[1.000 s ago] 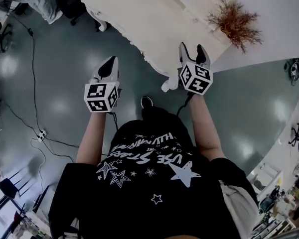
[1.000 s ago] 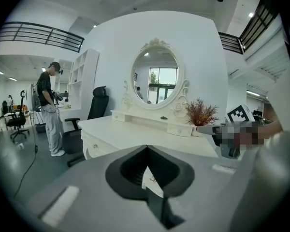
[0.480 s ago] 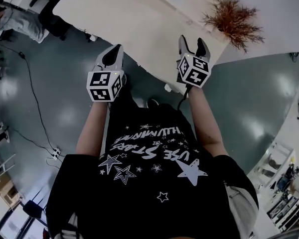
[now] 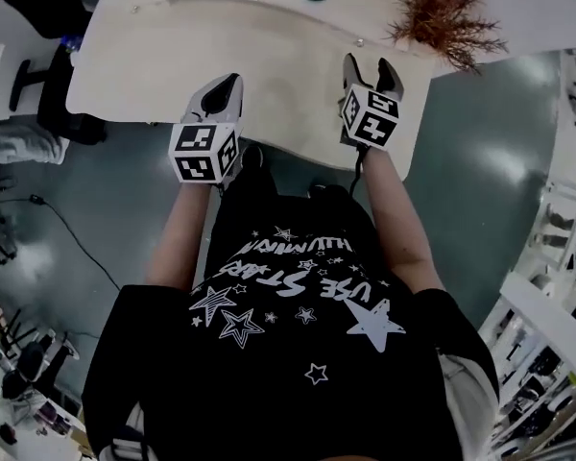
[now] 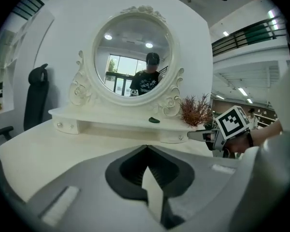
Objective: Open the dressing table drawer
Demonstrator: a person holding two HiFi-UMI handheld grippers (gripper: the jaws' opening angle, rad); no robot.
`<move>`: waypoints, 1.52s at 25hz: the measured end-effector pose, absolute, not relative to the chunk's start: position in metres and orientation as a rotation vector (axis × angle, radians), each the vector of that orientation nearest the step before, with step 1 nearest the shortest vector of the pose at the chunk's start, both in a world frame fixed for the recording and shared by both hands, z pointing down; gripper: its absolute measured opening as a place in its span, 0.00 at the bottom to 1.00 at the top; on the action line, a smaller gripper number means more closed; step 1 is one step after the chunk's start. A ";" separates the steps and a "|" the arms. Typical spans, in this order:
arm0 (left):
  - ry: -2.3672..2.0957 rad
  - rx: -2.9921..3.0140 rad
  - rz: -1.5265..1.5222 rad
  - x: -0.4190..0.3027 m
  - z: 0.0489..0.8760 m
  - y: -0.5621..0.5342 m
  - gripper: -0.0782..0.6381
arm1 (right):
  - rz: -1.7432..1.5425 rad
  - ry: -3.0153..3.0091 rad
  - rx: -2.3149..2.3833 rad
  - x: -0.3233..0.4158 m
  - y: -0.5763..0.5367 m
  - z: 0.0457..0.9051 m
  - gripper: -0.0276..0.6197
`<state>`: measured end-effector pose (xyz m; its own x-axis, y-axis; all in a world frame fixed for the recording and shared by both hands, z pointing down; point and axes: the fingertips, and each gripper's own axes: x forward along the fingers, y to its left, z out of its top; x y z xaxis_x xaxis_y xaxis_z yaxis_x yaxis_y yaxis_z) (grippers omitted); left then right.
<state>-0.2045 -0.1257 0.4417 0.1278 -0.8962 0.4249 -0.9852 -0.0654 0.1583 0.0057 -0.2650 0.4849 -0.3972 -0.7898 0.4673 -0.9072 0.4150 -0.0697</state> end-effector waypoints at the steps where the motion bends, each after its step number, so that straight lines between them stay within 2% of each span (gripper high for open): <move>1: -1.789 2.030 0.310 -0.212 0.444 -0.133 0.11 | 0.455 -2.286 1.484 0.003 -0.268 0.488 0.49; 8: -1.650 2.118 0.356 -0.253 0.460 -0.171 0.11 | 0.490 -2.121 1.630 -0.010 -0.286 0.511 0.46; 13: -1.550 2.157 0.380 -0.264 0.472 -0.187 0.11 | 0.471 -2.007 1.689 -0.011 -0.297 0.528 0.34; 23: -1.425 2.227 0.435 -0.267 0.487 -0.208 0.11 | 0.448 -1.900 1.764 -0.005 -0.315 0.539 0.31; 26: -1.408 2.233 0.436 -0.263 0.490 -0.207 0.11 | 0.443 -1.890 1.774 -0.002 -0.317 0.538 0.24; 38: -1.425 2.246 0.418 -0.265 0.486 -0.203 0.11 | 0.468 -1.882 1.741 0.000 -0.308 0.540 0.23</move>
<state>-0.2652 -0.2026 0.4859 0.4217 -0.7717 0.4761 -0.9066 -0.3685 0.2057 -0.0004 -0.3085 0.5395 -0.0301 -0.8060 0.5911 -0.9889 0.1099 0.0995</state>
